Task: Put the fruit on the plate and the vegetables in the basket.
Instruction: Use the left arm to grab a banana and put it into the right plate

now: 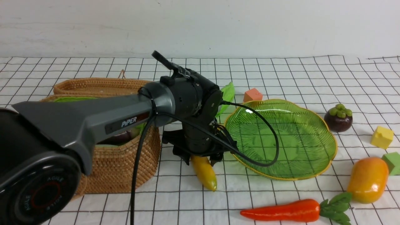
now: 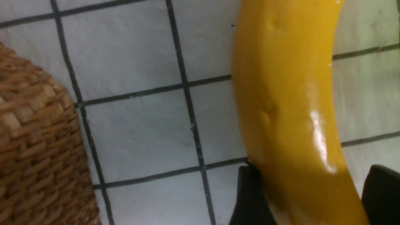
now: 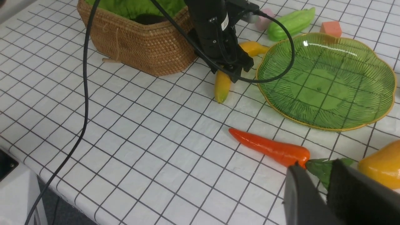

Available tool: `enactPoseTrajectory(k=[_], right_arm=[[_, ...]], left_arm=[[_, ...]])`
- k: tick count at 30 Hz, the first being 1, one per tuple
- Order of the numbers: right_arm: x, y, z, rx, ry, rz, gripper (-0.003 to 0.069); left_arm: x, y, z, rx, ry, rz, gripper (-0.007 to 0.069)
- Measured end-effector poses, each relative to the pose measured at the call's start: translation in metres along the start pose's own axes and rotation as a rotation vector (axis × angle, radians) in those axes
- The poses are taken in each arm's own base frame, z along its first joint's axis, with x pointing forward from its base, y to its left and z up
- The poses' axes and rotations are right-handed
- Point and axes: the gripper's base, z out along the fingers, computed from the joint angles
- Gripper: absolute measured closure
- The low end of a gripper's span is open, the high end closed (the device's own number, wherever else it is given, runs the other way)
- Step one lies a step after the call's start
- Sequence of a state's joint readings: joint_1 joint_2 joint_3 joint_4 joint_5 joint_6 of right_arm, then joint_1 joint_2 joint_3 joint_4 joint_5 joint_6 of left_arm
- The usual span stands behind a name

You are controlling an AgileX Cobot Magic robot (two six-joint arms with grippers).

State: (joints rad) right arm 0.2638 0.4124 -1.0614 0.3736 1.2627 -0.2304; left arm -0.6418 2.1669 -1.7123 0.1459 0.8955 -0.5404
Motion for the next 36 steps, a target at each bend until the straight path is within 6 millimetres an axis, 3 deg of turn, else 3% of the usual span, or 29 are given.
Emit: enactPoseTrajectory(k=[2,3,5,11,17,22,25,28,29,31,32,33,36], right_arm=[[0.0,0.0,0.0,0.0,0.0,0.0,0.0495],[0.0,0.0,0.0,0.0,0.0,0.0,0.0496],[0.0,0.0,0.0,0.0,0.0,0.0,0.0496],[0.0,0.0,0.0,-0.001,0.0,0.0,0.0496],[0.0,0.0,0.0,-0.004,-0.001,0.001,0.0493],[0.0,0.001,0.0,-0.007,-0.002,0.002,0.0487],[0.0,0.001,0.0,-0.007,-0.002,0.002,0.0486],[-0.001,0.001,0.0,-0.006,-0.01,0.002,0.0483],[-0.001,0.0,0.0,-0.005,-0.011,0.002,0.0483],[-0.002,0.0,0.0,-0.003,-0.02,0.002,0.0482],[-0.002,0.0,0.0,-0.003,-0.02,0.002,0.0482],[-0.002,0.0,0.0,-0.003,-0.022,0.002,0.0481],[-0.002,0.0,0.0,-0.003,-0.022,0.003,0.0478]], left_arm=[[0.0,0.0,0.0,-0.001,0.002,0.0,0.0206],[0.001,0.001,0.0,-0.008,0.009,-0.003,0.0276],[0.002,0.001,0.0,-0.013,0.017,-0.004,0.033],[-0.003,0.001,-0.011,-0.027,0.024,-0.008,0.0324],[-0.028,0.01,-0.068,-0.116,-0.106,-0.033,0.0324],[-0.043,0.019,-0.1,-0.225,-0.18,-0.015,0.0324],[-0.046,0.004,-0.116,-0.186,-0.221,0.086,0.0324],[-0.039,-0.032,-0.123,-0.055,-0.262,0.271,0.0324],[-0.039,-0.032,-0.123,-0.047,-0.264,0.277,0.0324],[-0.029,-0.064,-0.116,0.063,-0.283,0.37,0.0324],[-0.029,-0.066,-0.116,0.073,-0.291,0.373,0.0324],[-0.027,-0.078,-0.105,0.114,-0.304,0.387,0.0324],[-0.029,-0.091,-0.077,0.161,-0.327,0.382,0.0324]])
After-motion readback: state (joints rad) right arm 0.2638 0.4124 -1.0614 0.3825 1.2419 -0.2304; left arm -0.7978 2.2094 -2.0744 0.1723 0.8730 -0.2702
